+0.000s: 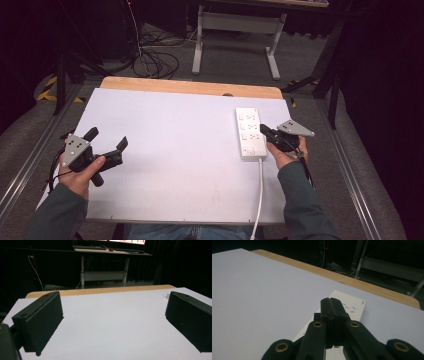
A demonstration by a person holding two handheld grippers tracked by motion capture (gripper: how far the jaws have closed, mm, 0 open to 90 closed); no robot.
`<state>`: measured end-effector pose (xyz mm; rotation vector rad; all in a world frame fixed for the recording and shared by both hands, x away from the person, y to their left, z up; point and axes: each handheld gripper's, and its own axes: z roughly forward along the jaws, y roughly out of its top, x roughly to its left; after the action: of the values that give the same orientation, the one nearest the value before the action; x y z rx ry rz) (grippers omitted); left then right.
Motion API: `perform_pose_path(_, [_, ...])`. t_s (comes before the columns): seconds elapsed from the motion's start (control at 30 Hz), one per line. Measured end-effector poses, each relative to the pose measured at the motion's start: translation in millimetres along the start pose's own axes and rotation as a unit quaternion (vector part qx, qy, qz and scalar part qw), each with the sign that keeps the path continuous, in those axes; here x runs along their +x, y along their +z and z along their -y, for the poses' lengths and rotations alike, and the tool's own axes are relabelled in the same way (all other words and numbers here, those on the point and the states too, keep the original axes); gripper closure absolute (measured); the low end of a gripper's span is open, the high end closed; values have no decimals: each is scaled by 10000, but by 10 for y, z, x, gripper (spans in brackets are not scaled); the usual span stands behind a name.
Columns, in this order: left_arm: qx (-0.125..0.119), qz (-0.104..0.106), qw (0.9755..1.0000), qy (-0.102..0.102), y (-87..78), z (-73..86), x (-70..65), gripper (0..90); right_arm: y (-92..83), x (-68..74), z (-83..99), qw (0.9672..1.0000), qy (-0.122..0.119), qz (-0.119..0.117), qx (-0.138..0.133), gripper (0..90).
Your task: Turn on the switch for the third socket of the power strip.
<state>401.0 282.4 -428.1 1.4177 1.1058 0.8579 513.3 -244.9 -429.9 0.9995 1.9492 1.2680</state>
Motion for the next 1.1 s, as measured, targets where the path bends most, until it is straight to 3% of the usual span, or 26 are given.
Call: perform_pose_path(1.1, [34,1,10000,-9,-4,9,7,23,209,-31,-64,9999,-10,0,147,900])
